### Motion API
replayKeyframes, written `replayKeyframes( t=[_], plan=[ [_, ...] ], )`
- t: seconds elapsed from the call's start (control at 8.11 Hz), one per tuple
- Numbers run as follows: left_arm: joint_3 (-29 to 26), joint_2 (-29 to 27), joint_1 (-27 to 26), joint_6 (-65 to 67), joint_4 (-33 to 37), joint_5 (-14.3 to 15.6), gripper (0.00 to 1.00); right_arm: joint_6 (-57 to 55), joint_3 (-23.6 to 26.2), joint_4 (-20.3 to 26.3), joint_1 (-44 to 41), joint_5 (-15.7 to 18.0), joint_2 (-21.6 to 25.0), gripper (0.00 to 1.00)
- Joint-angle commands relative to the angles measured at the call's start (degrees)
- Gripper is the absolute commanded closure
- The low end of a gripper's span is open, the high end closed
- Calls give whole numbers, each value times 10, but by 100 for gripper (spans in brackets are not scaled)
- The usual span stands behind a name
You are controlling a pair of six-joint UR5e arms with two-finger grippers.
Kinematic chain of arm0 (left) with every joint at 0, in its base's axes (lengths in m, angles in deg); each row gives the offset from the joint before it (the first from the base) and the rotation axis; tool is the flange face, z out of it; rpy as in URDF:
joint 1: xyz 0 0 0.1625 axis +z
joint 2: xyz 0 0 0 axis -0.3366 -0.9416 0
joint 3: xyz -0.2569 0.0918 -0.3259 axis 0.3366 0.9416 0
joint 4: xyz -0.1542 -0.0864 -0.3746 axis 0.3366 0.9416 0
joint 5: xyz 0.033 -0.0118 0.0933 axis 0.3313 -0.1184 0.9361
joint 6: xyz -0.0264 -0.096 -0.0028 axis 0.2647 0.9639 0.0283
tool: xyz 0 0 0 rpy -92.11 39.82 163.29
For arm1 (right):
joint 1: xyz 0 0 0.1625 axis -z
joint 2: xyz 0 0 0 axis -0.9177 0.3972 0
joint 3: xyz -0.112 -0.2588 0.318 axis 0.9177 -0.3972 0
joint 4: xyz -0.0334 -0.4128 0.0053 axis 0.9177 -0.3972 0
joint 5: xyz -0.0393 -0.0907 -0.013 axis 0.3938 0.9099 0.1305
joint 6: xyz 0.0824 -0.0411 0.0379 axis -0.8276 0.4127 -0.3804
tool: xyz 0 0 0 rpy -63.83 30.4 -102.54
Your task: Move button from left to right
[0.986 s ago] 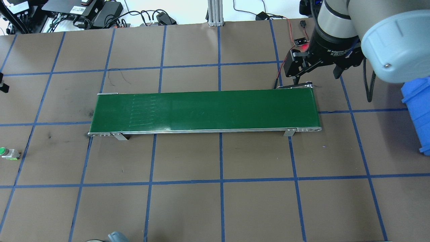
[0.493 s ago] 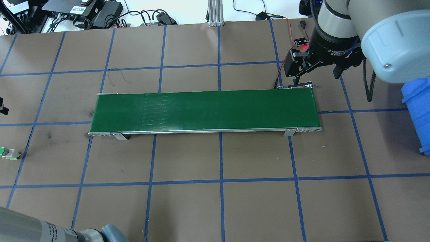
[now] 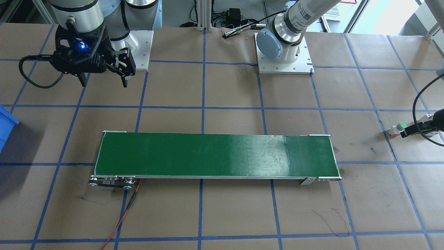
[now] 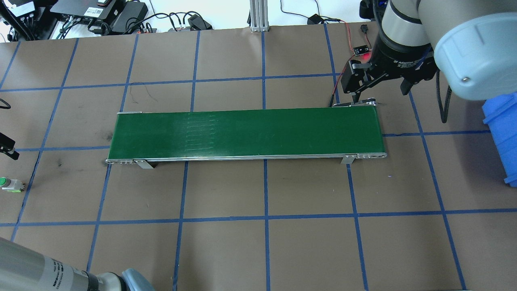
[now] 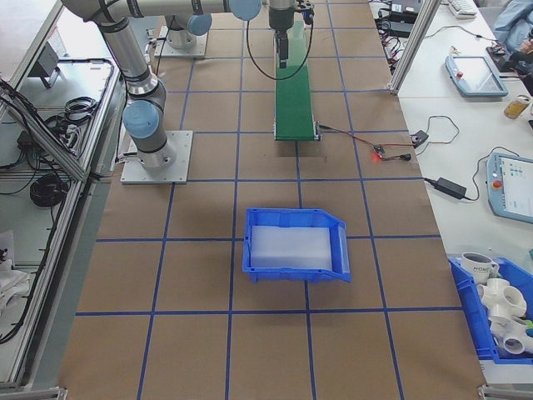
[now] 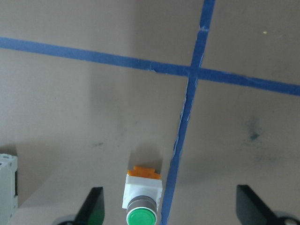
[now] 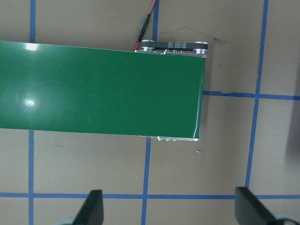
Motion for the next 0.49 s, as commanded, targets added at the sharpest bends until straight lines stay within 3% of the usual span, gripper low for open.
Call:
replayKeyframes(
  t=[0.0, 0.37],
  plan=[
    [17, -22, 8, -17, -1, 49, 0, 1, 1, 0, 0, 1, 0, 0],
    [38, -24, 9, -27, -17, 53, 0, -2, 1, 0, 0, -1, 0, 0]
  ],
)
